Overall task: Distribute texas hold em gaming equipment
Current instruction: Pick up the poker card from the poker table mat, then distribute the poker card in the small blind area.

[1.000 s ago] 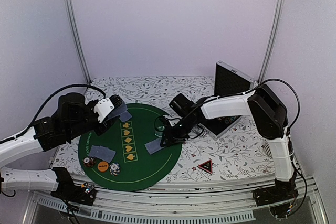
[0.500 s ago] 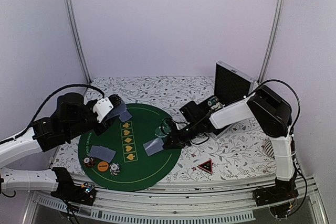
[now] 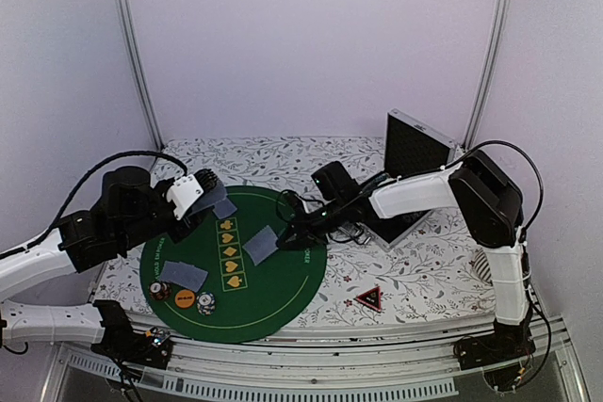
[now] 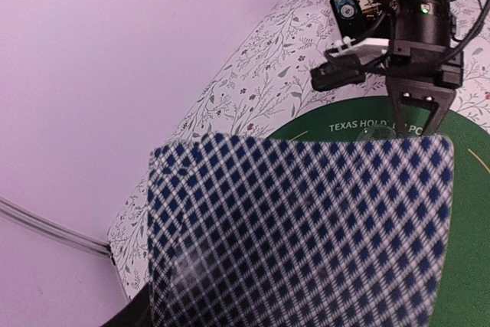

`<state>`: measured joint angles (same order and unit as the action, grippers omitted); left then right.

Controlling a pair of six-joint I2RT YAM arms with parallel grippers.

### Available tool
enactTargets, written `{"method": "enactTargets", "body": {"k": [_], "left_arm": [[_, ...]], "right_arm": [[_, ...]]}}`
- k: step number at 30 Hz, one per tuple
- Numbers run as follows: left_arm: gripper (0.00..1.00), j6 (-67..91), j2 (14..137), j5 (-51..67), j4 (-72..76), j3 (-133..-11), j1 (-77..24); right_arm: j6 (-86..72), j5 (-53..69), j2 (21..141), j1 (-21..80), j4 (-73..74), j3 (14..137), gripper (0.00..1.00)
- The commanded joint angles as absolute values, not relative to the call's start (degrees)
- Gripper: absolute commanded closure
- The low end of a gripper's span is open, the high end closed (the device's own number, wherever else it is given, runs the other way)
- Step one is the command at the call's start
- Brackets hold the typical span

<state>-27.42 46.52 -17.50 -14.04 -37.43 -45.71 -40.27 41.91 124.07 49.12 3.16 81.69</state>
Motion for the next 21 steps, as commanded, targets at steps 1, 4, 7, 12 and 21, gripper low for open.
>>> {"method": "enactTargets", "body": {"k": [1, 4, 7, 12, 21], "left_arm": [[0.48, -27.18, 46.56, -19.49, -11.76, -36.74, -46.21], [0.48, -27.16, 46.29, -21.43, -11.28, -36.57, -46.17], [0.48, -27.18, 45.82, -22.76, -10.46, -36.35, -45.89], [0.48, -26.45, 45.78, -22.31, -10.05, -36.45, -44.76], [0.48, -25.34, 45.41, -20.97, -10.11, -37.21, -43.0]], "right_arm": [[-44.94, 38.92, 124.33, 49.37, -3.6, 90.27, 0.98], [-46.09, 34.74, 129.93, 49.23, -2.75, 99.53, 0.98], [-51.73, 30.08, 133.6, 48.64, -7.6, 102.25, 0.98], [-77.19, 20.41, 137.03, 49.75, -30.52, 97.0, 0.98], [-93.3, 6.09, 148.37, 54.11, -30.49, 111.72, 0.98]]}}
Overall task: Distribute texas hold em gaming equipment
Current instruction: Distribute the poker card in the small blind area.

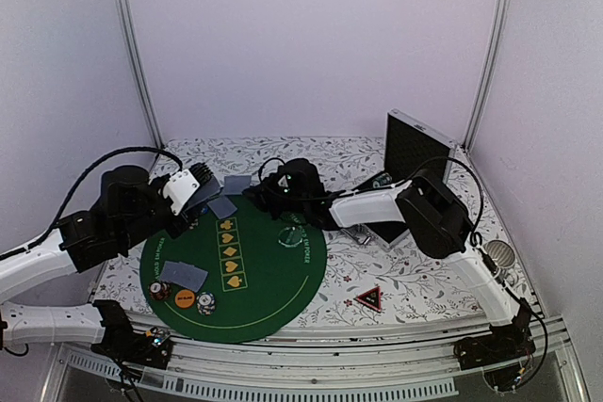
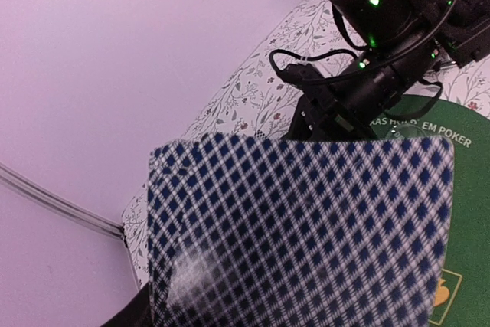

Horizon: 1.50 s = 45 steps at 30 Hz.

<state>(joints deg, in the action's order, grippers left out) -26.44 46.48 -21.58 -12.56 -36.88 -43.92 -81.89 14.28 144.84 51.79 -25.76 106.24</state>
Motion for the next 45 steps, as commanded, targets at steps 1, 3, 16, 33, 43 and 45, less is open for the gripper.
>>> {"method": "enactTargets", "body": {"k": [1, 3, 16, 33, 43, 45], "left_arm": [[0.48, -25.27, 45.32, -20.78, -10.1, -37.18, -42.88], [0.48, -25.22, 45.13, -20.51, -10.11, -37.26, -42.73], [0.48, -25.06, 44.11, -21.97, -9.67, -37.26, -41.71], [0.47, -24.7, 44.41, -21.8, -9.67, -37.4, -40.62], [0.47, -24.57, 44.67, -21.3, -9.78, -37.44, -40.17], [0.47, -24.55, 44.81, -21.19, -9.84, -37.56, -40.17]], "right_arm": [[-95.17, 5.27, 149.91, 54.4, -30.39, 113.05, 0.98], [-98.42, 3.67, 153.05, 54.85, -30.19, 116.67, 0.97], [-105.37, -2.04, 162.09, 56.24, -24.16, 127.33, 0.97], [-106.21, -5.32, 166.01, 56.34, -22.54, 132.53, 0.82], [-103.76, -3.11, 164.22, 57.24, -22.41, 132.13, 0.76], [-103.05, -2.84, 163.88, 57.39, -22.48, 132.1, 0.73]]}}
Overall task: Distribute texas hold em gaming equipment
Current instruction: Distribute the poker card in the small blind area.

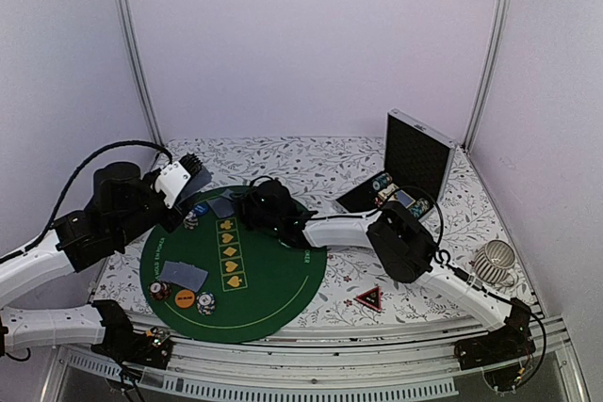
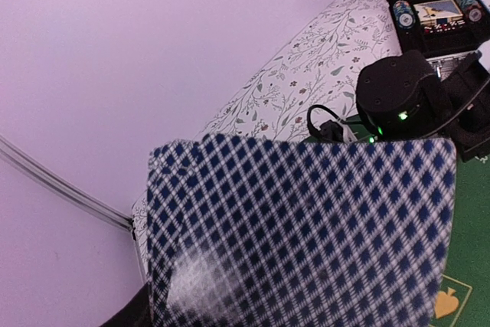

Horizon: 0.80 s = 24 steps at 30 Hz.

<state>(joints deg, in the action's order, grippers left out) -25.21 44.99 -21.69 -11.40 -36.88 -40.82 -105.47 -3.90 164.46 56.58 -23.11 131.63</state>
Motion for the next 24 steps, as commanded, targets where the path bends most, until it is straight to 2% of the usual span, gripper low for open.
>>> {"method": "enactTargets", "body": {"k": [1, 12, 24], "left_arm": [[0.47, -24.53, 44.89, -21.11, -9.95, -37.59, -40.17], [0.47, -24.53, 44.81, -20.65, -9.98, -37.53, -40.16], [0.48, -24.54, 44.82, -20.83, -9.81, -37.45, -40.08]], "right_arm": [[-102.87, -2.67, 163.74, 57.47, -22.42, 132.15, 0.73], [-99.44, 0.89, 159.84, 57.6, -22.41, 129.16, 0.54], [-88.3, 8.59, 150.72, 56.03, -27.09, 116.18, 0.51]]}}
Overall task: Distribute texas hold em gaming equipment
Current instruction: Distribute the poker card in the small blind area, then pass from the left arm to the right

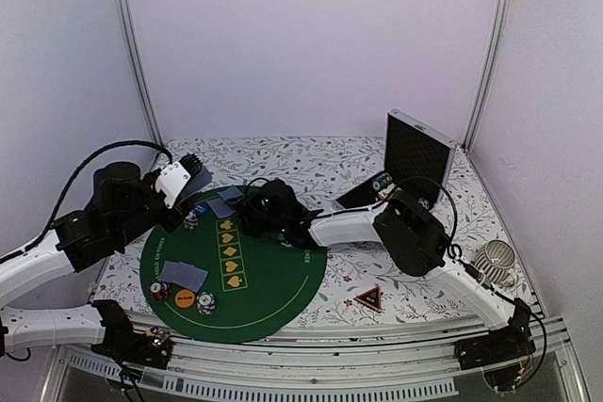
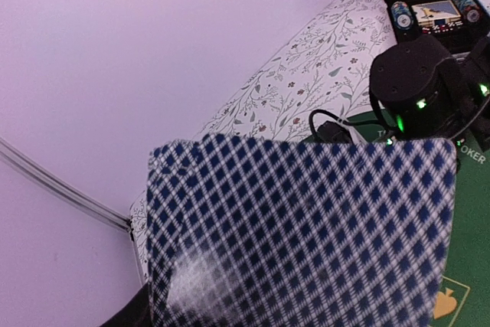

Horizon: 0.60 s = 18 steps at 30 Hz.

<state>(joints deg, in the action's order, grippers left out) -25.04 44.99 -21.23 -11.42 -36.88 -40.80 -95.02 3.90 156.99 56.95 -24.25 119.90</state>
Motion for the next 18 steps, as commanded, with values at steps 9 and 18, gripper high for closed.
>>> {"method": "enactTargets", "body": {"k": [9, 18], "left_arm": [[0.47, -24.72, 44.74, -17.18, -10.93, -37.4, -40.16], [0.47, -27.18, 45.87, -9.17, -15.49, -38.69, -43.72]], "right_arm": [[-62.27, 12.56, 131.18, 54.09, -27.25, 95.59, 0.5], [-28.9, 18.41, 107.1, 50.09, -14.61, 81.52, 0.25]]}}
